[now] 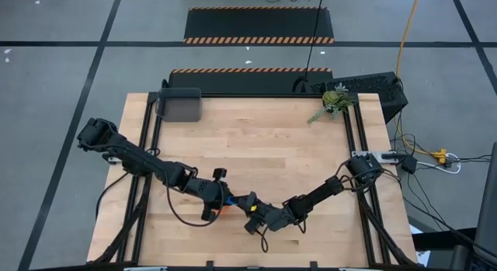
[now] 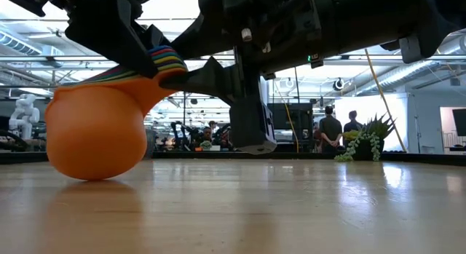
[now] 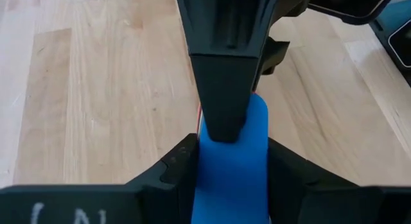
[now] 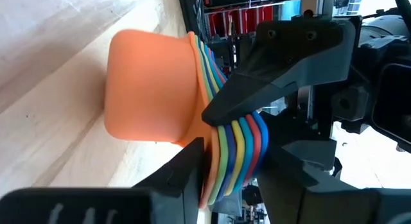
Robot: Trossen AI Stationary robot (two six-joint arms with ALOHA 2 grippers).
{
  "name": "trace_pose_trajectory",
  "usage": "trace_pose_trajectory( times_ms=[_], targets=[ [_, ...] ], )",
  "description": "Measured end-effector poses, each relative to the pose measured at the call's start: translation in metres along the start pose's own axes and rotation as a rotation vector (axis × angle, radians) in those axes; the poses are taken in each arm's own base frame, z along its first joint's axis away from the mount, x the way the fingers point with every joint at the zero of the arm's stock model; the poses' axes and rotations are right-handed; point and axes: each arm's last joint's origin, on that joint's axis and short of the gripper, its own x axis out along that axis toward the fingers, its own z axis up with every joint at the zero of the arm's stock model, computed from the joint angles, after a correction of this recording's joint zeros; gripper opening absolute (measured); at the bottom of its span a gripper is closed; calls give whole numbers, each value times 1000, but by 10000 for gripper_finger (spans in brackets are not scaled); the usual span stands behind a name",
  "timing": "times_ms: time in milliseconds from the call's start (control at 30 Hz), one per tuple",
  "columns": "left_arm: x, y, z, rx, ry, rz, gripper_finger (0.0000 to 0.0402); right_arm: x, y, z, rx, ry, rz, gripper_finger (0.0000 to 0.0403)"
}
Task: Nest measuring cups in basket
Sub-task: Put the stacked measuring cups into the black bin
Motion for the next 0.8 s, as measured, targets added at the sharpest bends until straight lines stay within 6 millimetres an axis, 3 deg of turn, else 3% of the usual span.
trace_pose_trajectory(
  times_ms=[133,267,533,667,800],
  targets=[
    [0,-4,0,36,-5,-3,128,0,0,0,-9,5,-2,137],
    [-1,-5,0,73,-8,6,91,0,-1,0,10,10,-11,154],
    [-1,-8,1,80,-21,-9,84,-3,-1,3,22,3,-21,181],
    [-1,-8,1,75,-22,-12,84,-3,-1,3,27,5,-23,169],
    [-2,-11,1,84,-22,-18,86,-3,-2,3,39,3,-26,132]
  ],
)
